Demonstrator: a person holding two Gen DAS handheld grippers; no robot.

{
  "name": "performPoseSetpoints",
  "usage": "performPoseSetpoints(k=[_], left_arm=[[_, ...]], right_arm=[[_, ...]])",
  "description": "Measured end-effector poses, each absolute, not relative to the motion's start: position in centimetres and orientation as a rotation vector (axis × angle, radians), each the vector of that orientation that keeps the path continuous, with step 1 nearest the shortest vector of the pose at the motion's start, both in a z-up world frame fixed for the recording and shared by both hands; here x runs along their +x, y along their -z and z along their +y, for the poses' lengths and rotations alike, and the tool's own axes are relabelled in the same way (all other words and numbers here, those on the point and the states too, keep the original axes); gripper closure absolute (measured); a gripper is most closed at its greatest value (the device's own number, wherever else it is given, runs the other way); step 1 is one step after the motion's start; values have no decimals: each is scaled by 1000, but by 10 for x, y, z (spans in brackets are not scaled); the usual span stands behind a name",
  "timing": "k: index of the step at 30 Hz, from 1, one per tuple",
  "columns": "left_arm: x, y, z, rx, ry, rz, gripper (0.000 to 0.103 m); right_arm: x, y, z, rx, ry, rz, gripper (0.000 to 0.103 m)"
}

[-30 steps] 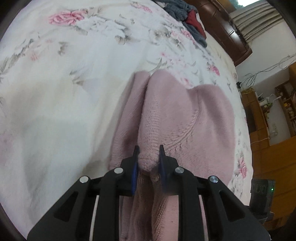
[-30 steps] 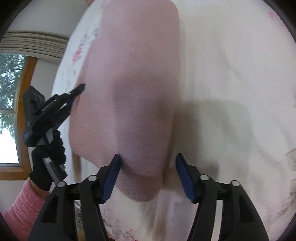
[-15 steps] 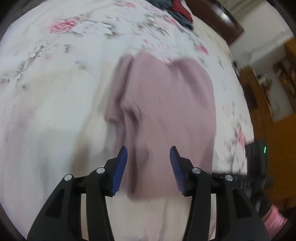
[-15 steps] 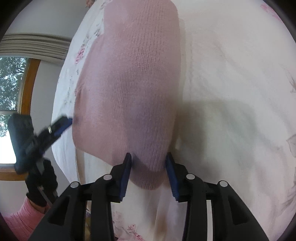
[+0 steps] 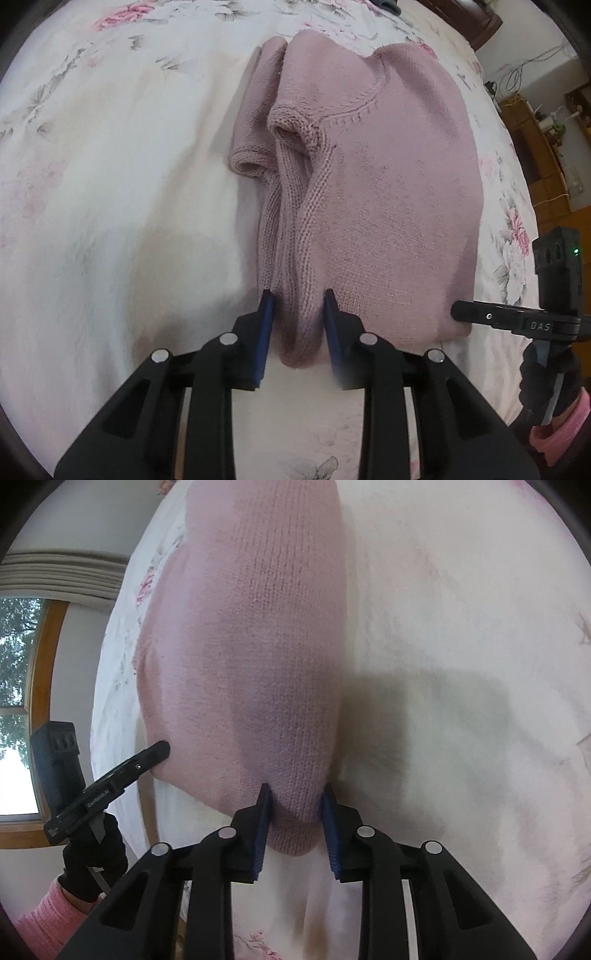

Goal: Fold small clothes

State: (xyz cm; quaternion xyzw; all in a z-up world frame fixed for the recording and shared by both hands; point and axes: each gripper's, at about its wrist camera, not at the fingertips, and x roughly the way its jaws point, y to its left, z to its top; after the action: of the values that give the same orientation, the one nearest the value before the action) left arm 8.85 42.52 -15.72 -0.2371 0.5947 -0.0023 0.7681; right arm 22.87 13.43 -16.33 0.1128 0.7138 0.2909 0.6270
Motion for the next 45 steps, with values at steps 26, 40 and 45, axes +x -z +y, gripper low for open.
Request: performPoseSetpoints(k=[26,40,45], left_arm=[[213,137,476,-669,8,1103,94],[186,154,495,-721,-49,1081,87],[172,138,500,-738,-29,1086,57]], right_arm=[[249,139,106,336,-651,1547,56],[248,140,107,310,-642,1547,56],[250,132,102,326,-649,1522,56]])
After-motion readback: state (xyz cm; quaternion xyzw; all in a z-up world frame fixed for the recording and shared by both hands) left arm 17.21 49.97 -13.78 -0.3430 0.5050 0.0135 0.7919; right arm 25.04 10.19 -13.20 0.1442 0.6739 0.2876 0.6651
